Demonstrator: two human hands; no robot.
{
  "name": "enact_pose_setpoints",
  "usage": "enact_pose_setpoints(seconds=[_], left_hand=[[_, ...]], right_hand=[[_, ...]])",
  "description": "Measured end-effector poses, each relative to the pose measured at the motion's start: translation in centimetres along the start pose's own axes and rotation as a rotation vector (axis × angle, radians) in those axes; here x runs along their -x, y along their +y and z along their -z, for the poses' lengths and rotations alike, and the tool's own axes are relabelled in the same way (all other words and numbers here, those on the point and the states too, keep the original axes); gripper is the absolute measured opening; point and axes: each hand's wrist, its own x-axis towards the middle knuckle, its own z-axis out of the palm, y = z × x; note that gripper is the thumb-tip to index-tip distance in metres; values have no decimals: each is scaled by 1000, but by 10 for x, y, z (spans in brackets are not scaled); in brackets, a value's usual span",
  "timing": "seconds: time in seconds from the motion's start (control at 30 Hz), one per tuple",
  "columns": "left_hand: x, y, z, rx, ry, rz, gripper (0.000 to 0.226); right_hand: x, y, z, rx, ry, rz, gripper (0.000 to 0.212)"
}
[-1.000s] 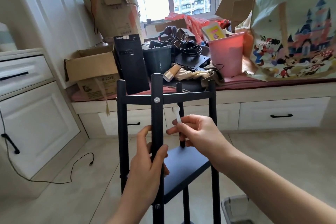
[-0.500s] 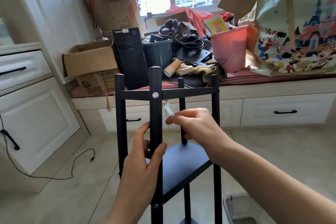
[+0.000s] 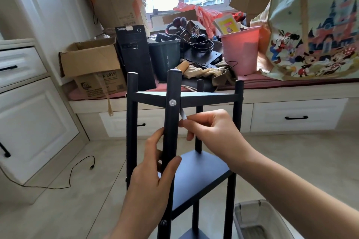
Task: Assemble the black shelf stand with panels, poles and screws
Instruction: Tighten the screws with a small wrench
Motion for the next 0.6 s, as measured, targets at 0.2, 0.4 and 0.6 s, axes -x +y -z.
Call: enact_pose_setpoints(seconds=[0.2, 0.4, 0.6], left_hand=[[-1, 3, 1, -19, -13, -26, 79], [-2, 3, 4, -16, -2, -33, 79], [-5, 2, 6, -58, 4, -36, 79]], right_hand=[[0, 0, -6, 77, 45, 53, 17], [-8, -2, 4, 45, 0, -16, 11], [-14, 2, 5, 9, -16, -11, 10]])
